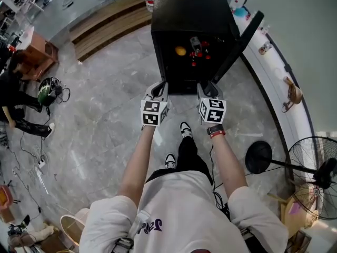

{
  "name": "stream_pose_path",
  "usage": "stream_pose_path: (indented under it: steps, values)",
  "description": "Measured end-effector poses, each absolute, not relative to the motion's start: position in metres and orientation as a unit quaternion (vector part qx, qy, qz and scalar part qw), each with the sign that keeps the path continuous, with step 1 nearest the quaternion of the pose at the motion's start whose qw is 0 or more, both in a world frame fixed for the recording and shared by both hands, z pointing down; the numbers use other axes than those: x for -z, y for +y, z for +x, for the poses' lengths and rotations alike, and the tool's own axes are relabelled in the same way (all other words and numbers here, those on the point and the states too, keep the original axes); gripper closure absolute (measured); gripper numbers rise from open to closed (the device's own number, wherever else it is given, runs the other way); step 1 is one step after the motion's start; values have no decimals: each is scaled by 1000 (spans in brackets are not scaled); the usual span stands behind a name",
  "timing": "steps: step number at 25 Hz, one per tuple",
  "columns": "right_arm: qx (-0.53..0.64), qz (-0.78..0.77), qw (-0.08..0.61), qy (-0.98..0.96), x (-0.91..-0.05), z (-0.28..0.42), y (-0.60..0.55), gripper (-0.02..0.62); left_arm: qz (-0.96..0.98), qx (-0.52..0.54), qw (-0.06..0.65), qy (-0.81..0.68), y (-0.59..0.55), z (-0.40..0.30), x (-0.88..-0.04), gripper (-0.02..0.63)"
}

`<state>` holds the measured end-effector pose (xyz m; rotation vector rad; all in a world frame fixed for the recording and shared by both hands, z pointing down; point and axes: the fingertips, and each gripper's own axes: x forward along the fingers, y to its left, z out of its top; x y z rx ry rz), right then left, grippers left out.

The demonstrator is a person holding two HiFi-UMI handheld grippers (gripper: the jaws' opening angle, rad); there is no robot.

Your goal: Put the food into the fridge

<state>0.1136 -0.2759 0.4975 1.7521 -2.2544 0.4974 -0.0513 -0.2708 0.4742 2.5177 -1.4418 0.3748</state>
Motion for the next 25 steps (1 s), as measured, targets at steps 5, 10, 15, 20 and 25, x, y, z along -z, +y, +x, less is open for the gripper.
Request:
stream_pose_path:
  steps: [5,10,15,20,25]
  values:
    - [-157,600,114,-776,-477,115,-251,425,854,-119,102,-496,-249,-53,-457,586]
    - [-156,602,100,-777,-457,115,-225,446,856,-113,94,-496,-223,-57,-438,586]
    - [-154,607,93,-774,-445,118,-200,480,856,-99,99,-497,-197,-65,-427,586]
    - [-150,611,90,-772,-438,120,-182,490,856,-106,94,-498,-179,-72,-426,586]
    - [-137,614,80,-773,-427,116,-164,518,857,-96,94,-498,-165,-76,-419,586]
